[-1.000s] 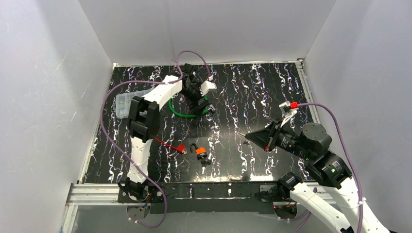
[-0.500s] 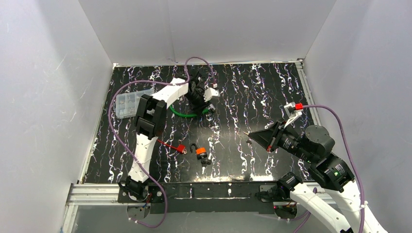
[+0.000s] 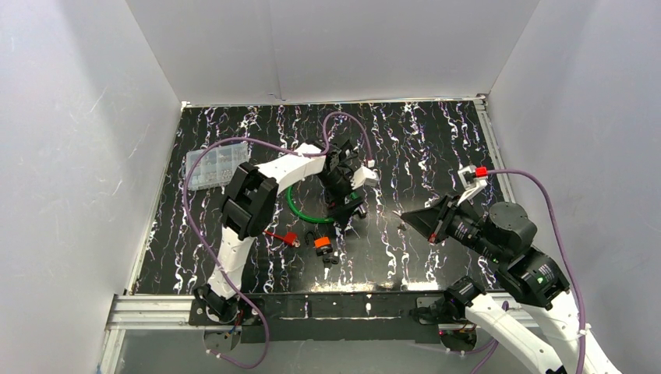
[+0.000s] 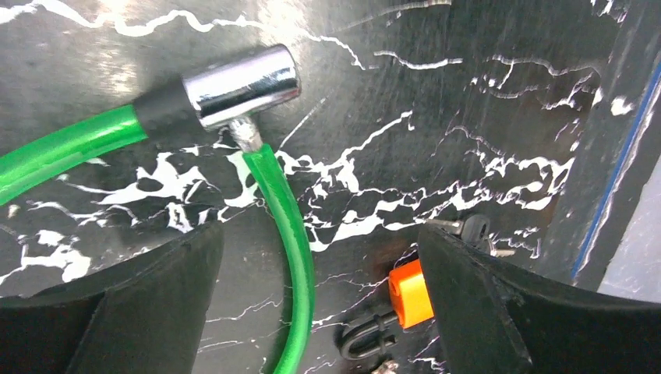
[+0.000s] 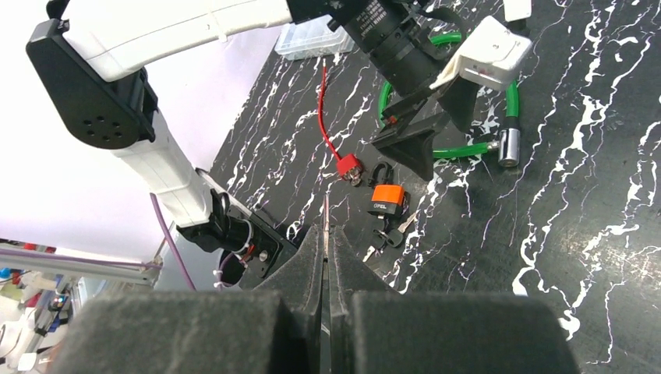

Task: Unlock with the key
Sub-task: Move the lock to the center of the board, then pick up the lock from the center of the board.

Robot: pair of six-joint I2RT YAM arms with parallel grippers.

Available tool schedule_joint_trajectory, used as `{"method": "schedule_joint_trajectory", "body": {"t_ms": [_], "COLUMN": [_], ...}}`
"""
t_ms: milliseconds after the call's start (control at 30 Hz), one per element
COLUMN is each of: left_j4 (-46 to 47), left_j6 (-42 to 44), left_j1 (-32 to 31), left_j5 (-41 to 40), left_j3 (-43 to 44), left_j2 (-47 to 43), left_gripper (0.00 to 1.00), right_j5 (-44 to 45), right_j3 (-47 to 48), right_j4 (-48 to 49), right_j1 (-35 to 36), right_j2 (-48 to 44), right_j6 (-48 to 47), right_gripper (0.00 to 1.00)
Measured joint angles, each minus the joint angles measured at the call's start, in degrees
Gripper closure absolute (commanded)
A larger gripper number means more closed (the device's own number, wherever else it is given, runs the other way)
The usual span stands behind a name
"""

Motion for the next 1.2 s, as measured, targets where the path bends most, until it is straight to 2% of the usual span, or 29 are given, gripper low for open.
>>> {"method": "schedule_joint_trajectory", "body": {"t_ms": [167,267,400,567,700,867,933,1067,1200], "left_j4": [-4.62,-3.96,-0.08,4.49,8.65,9.22,6.84,2.44,-0.39], "left_j6": [1.92,7.11,17.54,30.15,36.63,43.0,46.01,50.08,53.02], "left_j1": [2.07,4.51,6.47,5.56,4.76,4.67,4.63,4.34,3.62], "left_j5": [0.16,0.64,0.9,0.56,0.14,0.11,0.04,-0.25,-0.99], "left_j3": [8.82,14.01,10.84,4.79,4.92,7.51,9.62,13.59,14.39], "left_j2": [0.1,-0.3,-1.71,-0.78,2.29,6.1,7.15,9.38,9.91], "left_gripper": [0.02,0.02,0.02,0.02,0.02,0.04,0.08,0.34,0.38], "right_j5": [1.27,2.22,3.31,4.31,4.56,4.74,4.86,5.13,5.4], "right_j3": [0.0,0.01,0.24,0.39,0.39,0.37,0.37,0.37,0.37], "right_j4": [-1.1,-1.53,-2.59,-4.0,-4.25,-4.25,-4.25,-4.25,-4.28], "right_j1": [0.0,0.0,0.0,0.0,0.0,0.0,0.0,0.0,-0.01], "right_j2": [-1.47,-3.08,-5.12,-5.41,-5.43,-5.43,-5.43,-5.43,-5.4], "right_j6": [0.05,0.18,0.44,0.85,1.45,1.76,1.77,1.97,2.23], "right_gripper": [0.99,0.99,0.99,0.99,0.99,0.99,0.99,0.99,0.99]}}
